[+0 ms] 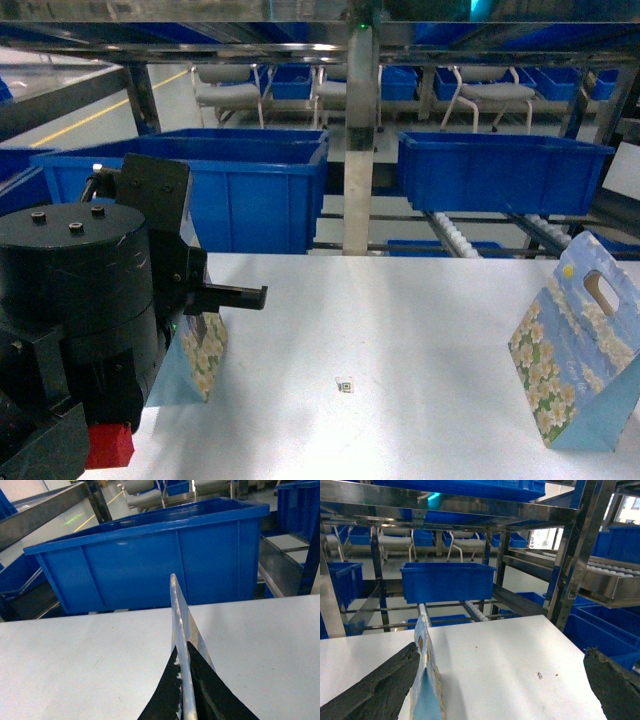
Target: Move flower gift bag to table near conveyor
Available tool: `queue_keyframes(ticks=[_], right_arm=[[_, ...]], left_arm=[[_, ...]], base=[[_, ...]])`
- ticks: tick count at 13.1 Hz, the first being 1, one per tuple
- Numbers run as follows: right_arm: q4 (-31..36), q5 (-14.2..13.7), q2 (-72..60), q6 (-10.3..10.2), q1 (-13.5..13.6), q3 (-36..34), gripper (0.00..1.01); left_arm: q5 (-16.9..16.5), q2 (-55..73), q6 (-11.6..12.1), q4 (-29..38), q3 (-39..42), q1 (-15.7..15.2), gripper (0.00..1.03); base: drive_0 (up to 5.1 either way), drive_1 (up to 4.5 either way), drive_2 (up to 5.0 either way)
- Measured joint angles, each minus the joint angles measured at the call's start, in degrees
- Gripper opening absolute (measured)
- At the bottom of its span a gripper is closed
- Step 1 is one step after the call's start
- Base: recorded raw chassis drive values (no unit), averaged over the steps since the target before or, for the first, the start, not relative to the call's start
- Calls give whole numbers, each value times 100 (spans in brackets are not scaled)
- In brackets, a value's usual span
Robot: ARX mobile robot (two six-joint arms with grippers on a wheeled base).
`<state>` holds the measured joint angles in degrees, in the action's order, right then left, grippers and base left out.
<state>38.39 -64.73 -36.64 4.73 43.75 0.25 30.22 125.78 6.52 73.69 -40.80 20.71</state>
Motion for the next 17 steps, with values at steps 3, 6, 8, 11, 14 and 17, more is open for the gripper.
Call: queue_keyframes(ticks=[3, 6, 8, 11, 14, 17], right_arm=[[-2, 2, 0, 0, 0, 0, 98], [0, 2, 0, 0, 0, 0, 98], [-2, 2, 0, 0, 0, 0, 98], [-2, 0, 0, 0, 0, 0, 98], [0, 0, 0, 0, 0, 0, 98], [0, 0, 0, 0, 0, 0, 98]], left_arm=[[-146, 9, -4, 116, 341, -28, 2], [-476, -35, -31, 0, 787, -61, 31], [-785, -256, -68, -15, 955, -105, 56], [-1058, -710, -203, 2, 1213, -240, 95], [-1604, -1325, -358, 7, 1775, -678, 98], [-2041, -2149, -361, -4, 2645, -1241, 98]], base=[[0, 0, 0], [0, 0, 0], [0, 0, 0], [0, 0, 0], [0, 0, 0], [0, 0, 0]])
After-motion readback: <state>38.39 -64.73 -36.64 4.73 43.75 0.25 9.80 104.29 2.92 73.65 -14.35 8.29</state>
